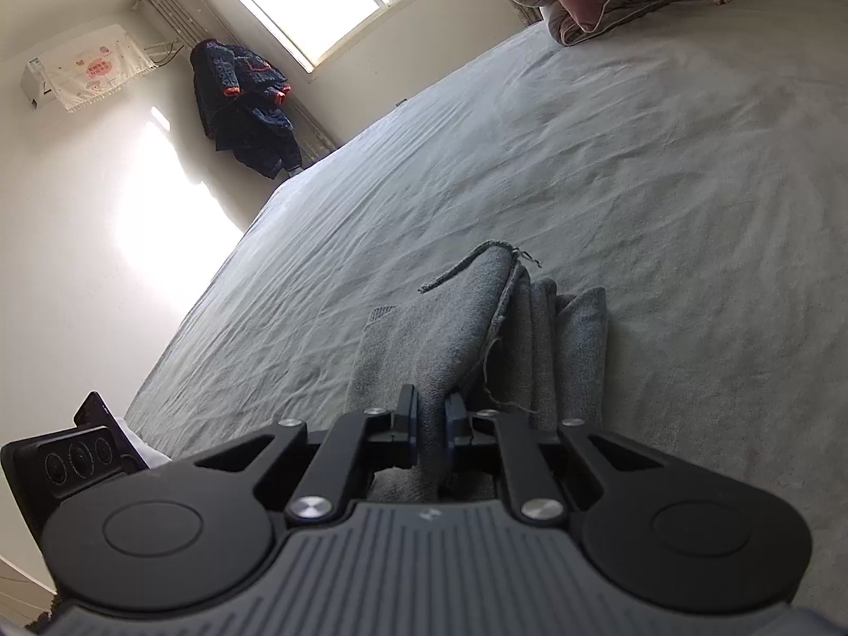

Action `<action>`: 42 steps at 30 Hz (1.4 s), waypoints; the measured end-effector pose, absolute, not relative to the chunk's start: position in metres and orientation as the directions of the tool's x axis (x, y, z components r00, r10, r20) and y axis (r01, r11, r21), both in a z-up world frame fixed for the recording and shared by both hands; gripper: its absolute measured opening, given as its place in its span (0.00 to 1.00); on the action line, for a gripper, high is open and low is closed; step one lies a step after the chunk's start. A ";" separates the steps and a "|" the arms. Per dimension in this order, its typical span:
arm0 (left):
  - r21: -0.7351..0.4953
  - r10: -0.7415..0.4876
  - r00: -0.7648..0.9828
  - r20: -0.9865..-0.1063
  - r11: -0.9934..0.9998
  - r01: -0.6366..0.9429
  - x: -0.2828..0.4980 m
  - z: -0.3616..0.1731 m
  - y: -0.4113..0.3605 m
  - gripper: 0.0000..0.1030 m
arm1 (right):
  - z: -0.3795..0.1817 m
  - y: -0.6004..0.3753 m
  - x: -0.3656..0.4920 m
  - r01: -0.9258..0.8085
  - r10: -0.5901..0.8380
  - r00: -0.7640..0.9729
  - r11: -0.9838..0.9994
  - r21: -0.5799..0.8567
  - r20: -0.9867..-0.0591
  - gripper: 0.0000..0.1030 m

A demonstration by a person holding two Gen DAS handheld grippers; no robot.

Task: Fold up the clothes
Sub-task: 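Press and smooth the folded sweater stack with the right gripper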

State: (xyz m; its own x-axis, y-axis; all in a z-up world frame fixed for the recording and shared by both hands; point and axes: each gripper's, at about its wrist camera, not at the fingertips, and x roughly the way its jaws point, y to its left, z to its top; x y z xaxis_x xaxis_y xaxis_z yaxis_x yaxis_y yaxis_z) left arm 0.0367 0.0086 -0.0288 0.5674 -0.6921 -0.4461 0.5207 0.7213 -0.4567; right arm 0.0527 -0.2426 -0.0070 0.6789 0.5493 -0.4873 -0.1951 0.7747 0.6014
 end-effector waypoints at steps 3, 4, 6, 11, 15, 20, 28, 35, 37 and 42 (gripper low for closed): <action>-0.449 -0.685 0.569 -0.455 0.728 0.518 0.037 -0.029 0.009 0.26 | -0.008 -0.245 0.053 -0.196 0.538 0.675 0.791 0.580 -0.505 0.11; -0.442 -0.680 0.569 -0.462 0.733 0.517 0.038 -0.030 0.008 0.26 | -0.011 -0.244 0.053 -0.188 0.519 0.675 0.808 0.558 -0.525 0.12; -0.429 -0.673 0.567 -0.474 0.739 0.518 0.038 -0.032 0.006 0.26 | -0.015 -0.242 0.055 -0.175 0.484 0.673 0.839 0.516 -0.559 0.17; -0.435 -0.679 0.565 -0.470 0.734 0.521 0.039 -0.033 0.003 0.26 | -0.012 -0.244 0.051 -0.184 0.469 0.692 0.849 0.495 -0.548 0.29; -0.447 -0.692 0.546 -0.473 0.722 0.528 0.039 -0.036 -0.002 0.26 | -0.010 -0.249 0.050 -0.187 0.474 0.697 0.844 0.502 -0.538 0.30; -0.427 -0.694 0.540 -0.475 0.719 0.548 0.037 -0.036 -0.010 0.26 | -0.007 -0.250 0.050 -0.213 0.497 0.686 0.836 0.506 -0.531 0.30; -0.443 -0.675 0.582 -0.452 0.737 0.511 0.041 -0.027 0.011 0.26 | -0.008 -0.259 0.045 -0.175 0.581 0.626 0.755 0.632 -0.521 0.30; -0.430 -0.656 0.594 -0.466 0.755 0.496 0.043 -0.028 0.015 0.26 | -0.016 -0.265 0.045 -0.097 0.634 0.575 0.680 0.726 -0.517 0.32; -0.425 -0.657 0.587 -0.474 0.754 0.501 0.043 -0.030 0.012 0.26 | -0.018 -0.268 0.045 -0.080 0.642 0.570 0.664 0.743 -0.513 0.32; -0.384 -0.647 0.573 -0.504 0.761 0.522 0.040 -0.036 0.001 0.26 | -0.024 -0.270 0.044 -0.045 0.646 0.556 0.652 0.757 -0.523 0.37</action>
State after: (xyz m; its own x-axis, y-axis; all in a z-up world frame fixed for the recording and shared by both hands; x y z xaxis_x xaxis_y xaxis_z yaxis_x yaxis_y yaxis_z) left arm 0.0403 0.0009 -0.0364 0.5725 -0.6467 -0.5040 0.5221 0.7615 -0.3841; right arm 0.0443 -0.2701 -0.0241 0.5559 0.6461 -0.5230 -0.0450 0.6516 0.7572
